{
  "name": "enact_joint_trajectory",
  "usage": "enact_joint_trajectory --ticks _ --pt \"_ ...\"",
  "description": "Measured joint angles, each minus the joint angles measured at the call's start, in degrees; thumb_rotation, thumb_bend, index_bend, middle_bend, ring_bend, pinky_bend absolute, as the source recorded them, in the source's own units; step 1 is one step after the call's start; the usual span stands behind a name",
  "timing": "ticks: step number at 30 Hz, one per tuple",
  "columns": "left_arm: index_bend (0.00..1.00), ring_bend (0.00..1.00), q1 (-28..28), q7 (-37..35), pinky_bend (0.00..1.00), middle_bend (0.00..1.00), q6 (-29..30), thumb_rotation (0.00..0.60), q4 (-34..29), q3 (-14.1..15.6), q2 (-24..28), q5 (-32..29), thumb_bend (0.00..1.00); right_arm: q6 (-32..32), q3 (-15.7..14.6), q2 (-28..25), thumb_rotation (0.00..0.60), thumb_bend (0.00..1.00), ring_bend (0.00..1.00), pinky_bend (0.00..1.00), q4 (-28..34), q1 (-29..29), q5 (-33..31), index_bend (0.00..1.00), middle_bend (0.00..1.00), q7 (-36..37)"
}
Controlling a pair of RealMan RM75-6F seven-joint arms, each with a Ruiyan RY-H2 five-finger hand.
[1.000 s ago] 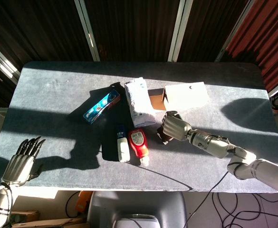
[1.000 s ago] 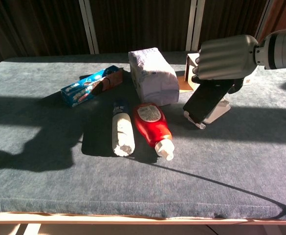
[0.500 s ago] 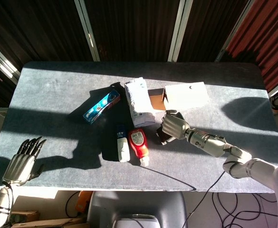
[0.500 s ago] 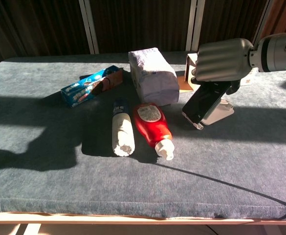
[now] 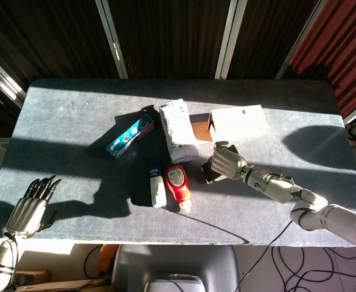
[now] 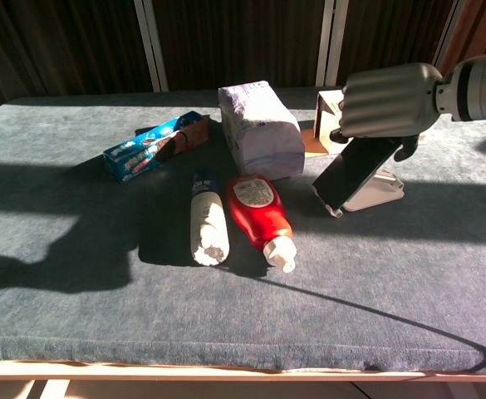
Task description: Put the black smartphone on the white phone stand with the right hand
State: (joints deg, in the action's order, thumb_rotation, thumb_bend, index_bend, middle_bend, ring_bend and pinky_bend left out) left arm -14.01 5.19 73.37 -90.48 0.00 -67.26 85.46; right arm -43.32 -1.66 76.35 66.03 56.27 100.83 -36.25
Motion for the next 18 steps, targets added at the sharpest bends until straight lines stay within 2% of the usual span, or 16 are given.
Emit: enact_joint_trajectory --ticks 2,5,7,10,14,18 --pt "0.0 0.0 0.0 -0.02 0.04 0.0 0.01 0.6 -0.02 0.02 0.01 0.04 0.38 -0.01 -0.01 -0.04 0.6 0.23 0.53 0.57 0.09 0.0 -0.01 0.39 0.61 -0.1" --pt "0.0 0.0 0.02 -0.1 0.04 0.0 0.16 0.6 -0.07 0.1 0.04 0.27 0.38 0.08 -0.01 -0.21 0.6 0.23 0.51 0.55 0.63 0.03 -0.11 0.27 0.57 -0.32" --pt "0.0 0.0 0.04 -0.2 0.04 0.0 0.23 0.6 -0.08 0.16 0.09 0.36 0.38 0.07 0.14 -0.49 0.6 0.23 0.47 0.51 1.19 0.0 -0.36 0.15 0.52 -0.5" --pt "0.0 0.0 0.16 -0.53 0.04 0.0 0.57 0.6 -0.13 0.18 0.29 0.5 0.38 -0.2 1.01 -1.46 0.6 0.21 0.41 0.48 2.75 -0.46 -1.87 0.04 0.45 -1.17" --pt "0.0 0.0 0.38 -1.03 0.04 0.0 1.26 0.6 -0.23 0.33 0.54 1.14 0.38 -1.6 2.31 -3.58 0.6 0.16 0.34 0.44 7.06 -1.92 -4.45 0.0 0.36 -1.62" --pt "0.0 0.0 0.52 -1.29 0.04 0.0 1.56 0.6 -0.37 0.59 0.73 1.68 0.38 -4.25 3.02 -6.43 0.6 0.12 0.19 0.44 12.41 -3.99 -6.09 0.0 0.27 -1.49"
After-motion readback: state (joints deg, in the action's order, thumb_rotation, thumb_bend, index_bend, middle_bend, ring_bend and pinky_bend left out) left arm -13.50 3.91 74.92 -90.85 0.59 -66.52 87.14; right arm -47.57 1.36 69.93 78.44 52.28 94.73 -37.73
